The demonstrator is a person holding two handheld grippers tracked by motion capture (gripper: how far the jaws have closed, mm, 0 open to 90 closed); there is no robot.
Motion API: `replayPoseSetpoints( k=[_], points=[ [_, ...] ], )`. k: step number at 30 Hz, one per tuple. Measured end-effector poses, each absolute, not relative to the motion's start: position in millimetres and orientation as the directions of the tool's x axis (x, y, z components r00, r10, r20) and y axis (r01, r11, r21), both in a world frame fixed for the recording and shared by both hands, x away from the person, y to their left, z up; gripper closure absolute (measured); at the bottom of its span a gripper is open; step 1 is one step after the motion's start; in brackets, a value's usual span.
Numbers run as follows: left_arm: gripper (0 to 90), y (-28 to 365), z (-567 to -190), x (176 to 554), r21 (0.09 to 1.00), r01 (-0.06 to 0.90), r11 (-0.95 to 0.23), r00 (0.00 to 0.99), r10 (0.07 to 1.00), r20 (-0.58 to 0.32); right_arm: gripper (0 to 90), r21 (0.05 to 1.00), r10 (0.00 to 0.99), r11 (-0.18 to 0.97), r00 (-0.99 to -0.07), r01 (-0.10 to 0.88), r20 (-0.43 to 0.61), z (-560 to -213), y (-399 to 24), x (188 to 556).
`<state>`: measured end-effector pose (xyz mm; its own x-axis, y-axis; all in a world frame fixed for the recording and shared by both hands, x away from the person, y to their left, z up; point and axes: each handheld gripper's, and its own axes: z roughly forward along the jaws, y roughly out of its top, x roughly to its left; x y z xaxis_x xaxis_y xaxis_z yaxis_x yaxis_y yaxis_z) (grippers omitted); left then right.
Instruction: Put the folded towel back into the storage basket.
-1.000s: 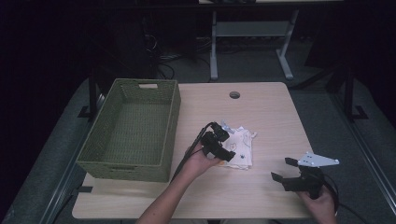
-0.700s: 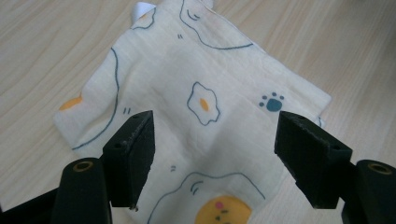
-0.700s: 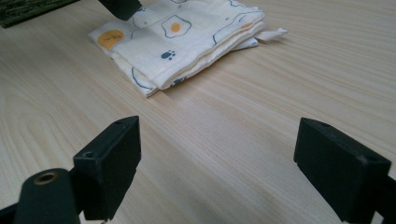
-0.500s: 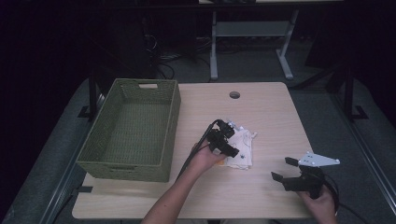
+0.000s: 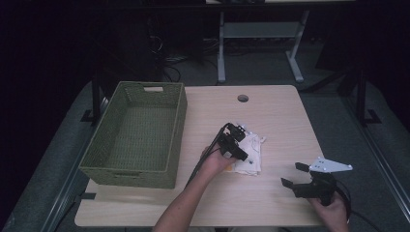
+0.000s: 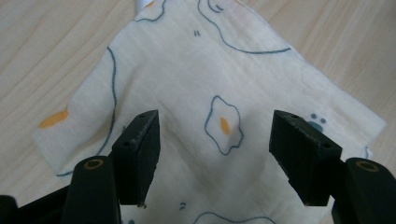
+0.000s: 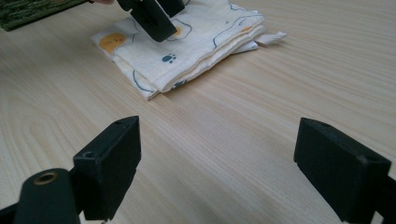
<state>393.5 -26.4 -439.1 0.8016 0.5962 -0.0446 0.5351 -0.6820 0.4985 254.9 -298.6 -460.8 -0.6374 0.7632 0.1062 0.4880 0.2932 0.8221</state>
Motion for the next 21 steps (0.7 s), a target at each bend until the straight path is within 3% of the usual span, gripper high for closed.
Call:
replayPoseSetpoints(
  k=[8, 21],
  points=[
    [37.3, -30.3, -448.8, 393.6, 0.476, 0.536, -0.697, 0.792, 0.611, 0.002, 14.5, 0.824, 0.762, 0.294, -0.640, 0.484, 0.104, -459.9, -298.9, 254.5],
    [60.6, -27.3, -448.0, 389.8, 0.497, 0.519, -0.696, 0.797, 0.604, 0.013, 14.5, 0.823, 0.762, 0.299, -0.640, 0.483, 0.099, -459.4, -295.8, 253.8]
  ],
)
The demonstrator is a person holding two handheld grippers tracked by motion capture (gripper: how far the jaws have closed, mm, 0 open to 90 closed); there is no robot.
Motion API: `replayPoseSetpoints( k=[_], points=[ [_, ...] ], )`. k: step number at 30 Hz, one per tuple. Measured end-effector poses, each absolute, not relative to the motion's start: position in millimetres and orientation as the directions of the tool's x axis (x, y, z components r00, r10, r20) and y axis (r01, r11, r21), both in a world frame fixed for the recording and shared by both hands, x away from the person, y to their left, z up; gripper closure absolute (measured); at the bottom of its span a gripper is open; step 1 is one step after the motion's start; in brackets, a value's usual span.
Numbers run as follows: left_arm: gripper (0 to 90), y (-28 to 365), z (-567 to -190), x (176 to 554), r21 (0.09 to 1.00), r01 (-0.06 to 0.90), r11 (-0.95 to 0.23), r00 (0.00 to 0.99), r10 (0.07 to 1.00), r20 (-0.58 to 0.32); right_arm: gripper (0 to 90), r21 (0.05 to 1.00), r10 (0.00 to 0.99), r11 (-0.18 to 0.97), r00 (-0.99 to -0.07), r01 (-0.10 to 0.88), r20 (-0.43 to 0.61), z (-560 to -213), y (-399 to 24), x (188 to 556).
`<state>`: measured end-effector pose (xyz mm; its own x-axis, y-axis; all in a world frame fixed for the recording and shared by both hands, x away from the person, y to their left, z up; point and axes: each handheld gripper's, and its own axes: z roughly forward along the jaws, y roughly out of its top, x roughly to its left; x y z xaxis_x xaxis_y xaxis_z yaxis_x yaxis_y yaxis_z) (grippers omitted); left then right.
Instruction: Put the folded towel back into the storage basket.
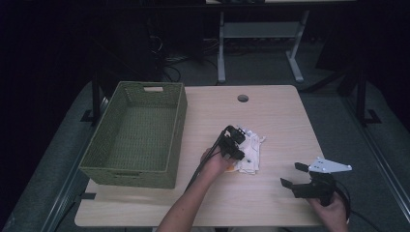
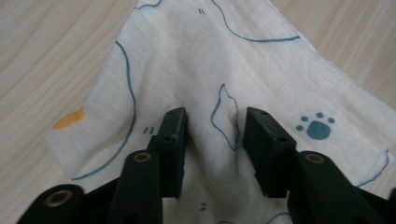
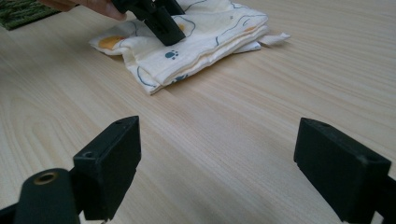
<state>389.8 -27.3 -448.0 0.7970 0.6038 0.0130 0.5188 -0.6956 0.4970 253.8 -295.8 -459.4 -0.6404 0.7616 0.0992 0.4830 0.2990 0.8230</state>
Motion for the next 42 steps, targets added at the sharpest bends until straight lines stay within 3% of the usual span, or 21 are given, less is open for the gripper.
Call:
replayPoseSetpoints(
  k=[15, 19, 25, 42],
  points=[
    [81.3, -20.4, -446.6, 395.5, 0.487, 0.521, -0.702, 0.806, 0.592, -0.008, 14.5, 0.821, 0.760, 0.308, -0.643, 0.481, 0.092, -460.0, -293.4, 254.1],
    [82.0, -18.9, -446.8, 396.5, 0.491, 0.535, -0.688, 0.799, 0.601, -0.028, 14.5, 0.820, 0.758, 0.309, -0.645, 0.482, 0.093, -460.0, -294.0, 254.5],
    [82.6, -8.6, -446.2, 401.5, 0.493, 0.595, -0.635, 0.772, 0.621, -0.132, 14.5, 0.822, 0.762, 0.305, -0.641, 0.481, 0.093, -460.0, -294.7, 254.2],
    [82.7, 6.6, -421.4, 391.3, 0.547, 0.602, -0.582, 0.775, 0.590, -0.226, 14.5, 0.828, 0.775, 0.283, -0.624, 0.484, 0.100, -458.9, -299.6, 253.8]
  ],
)
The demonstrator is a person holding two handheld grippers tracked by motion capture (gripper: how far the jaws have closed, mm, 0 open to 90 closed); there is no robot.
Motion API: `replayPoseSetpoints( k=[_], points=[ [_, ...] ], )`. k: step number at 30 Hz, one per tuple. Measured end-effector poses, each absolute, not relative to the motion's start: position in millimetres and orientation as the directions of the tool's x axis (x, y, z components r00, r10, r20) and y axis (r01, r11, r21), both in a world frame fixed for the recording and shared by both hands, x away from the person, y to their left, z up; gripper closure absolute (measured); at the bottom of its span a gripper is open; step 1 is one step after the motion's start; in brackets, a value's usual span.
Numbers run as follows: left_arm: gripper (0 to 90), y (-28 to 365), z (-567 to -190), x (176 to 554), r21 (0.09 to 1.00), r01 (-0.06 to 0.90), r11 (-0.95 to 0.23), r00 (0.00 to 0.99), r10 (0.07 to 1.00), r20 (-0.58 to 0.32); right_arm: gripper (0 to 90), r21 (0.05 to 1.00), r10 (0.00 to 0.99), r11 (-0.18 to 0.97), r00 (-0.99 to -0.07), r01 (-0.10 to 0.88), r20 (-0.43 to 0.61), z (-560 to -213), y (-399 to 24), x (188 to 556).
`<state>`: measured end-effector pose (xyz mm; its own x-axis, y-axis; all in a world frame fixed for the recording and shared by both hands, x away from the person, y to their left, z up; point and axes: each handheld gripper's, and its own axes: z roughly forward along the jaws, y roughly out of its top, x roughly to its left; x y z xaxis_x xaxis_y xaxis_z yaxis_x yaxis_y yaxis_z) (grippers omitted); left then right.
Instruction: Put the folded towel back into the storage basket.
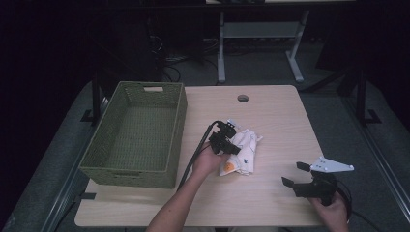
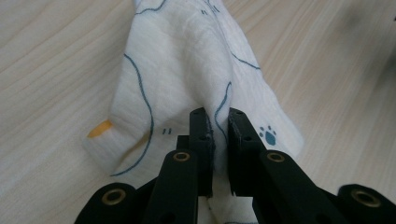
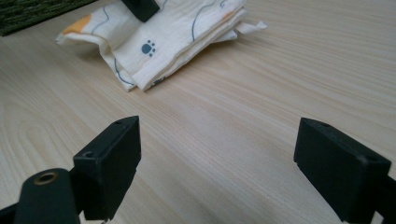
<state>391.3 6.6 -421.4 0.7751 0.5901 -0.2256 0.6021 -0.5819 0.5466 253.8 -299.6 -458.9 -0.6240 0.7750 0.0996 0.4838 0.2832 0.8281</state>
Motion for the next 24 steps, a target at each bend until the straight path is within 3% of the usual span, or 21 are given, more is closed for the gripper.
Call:
replayPoseSetpoints(
  k=[24],
  points=[
    [82.6, 42.5, -382.8, 374.3, 0.612, 0.612, -0.500, 0.775, 0.532, -0.341, 14.5, 0.820, 0.786, 0.286, -0.611, 0.496, 0.095, -461.2, -298.7, 254.7]
  ],
)
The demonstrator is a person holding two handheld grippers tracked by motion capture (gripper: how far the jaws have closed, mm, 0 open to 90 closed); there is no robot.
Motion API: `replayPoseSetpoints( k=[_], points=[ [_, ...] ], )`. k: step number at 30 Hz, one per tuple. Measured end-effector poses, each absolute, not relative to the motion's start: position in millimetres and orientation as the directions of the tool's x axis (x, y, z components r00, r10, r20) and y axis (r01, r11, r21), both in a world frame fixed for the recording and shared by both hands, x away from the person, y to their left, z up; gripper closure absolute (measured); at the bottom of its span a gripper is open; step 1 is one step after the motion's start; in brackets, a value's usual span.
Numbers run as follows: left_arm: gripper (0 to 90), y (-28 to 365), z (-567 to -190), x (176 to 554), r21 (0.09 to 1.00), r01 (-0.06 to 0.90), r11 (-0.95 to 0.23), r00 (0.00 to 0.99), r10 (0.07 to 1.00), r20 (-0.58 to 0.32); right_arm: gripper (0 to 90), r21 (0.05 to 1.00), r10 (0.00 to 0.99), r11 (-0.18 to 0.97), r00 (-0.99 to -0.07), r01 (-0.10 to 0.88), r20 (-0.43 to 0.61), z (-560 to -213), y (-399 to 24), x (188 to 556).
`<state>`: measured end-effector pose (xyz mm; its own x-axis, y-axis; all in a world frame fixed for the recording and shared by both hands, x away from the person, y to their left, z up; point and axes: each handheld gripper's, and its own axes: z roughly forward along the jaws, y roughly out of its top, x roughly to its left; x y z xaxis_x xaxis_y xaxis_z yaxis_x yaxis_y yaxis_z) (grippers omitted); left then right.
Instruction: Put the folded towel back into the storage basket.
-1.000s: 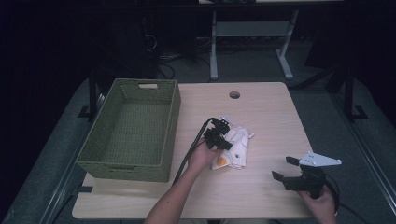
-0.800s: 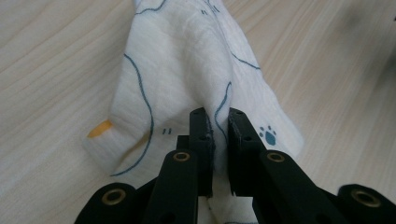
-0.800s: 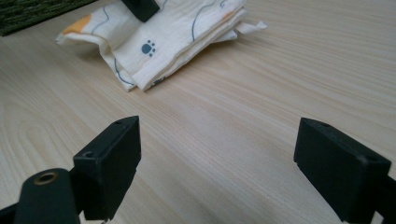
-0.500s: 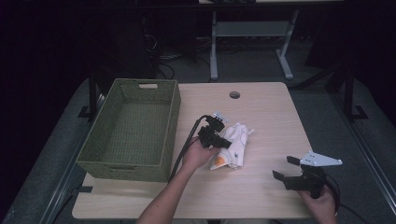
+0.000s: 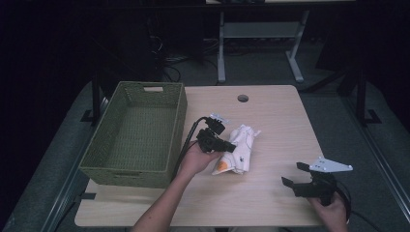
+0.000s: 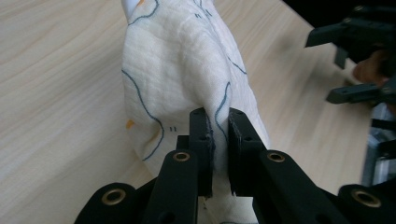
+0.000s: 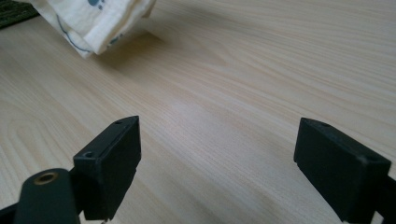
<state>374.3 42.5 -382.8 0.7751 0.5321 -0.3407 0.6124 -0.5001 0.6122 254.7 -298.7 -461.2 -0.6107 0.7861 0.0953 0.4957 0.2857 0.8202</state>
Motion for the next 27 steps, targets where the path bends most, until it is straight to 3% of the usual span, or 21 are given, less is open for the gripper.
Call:
replayPoseSetpoints(
  k=[27],
  points=[
    [82.6, 84.0, -350.0, 364.2, 0.657, 0.596, -0.461, 0.789, 0.487, -0.373, 14.5, 0.808, 0.796, 0.295, -0.599, 0.510, 0.087, -464.2, -297.1, 256.4]
  ],
)
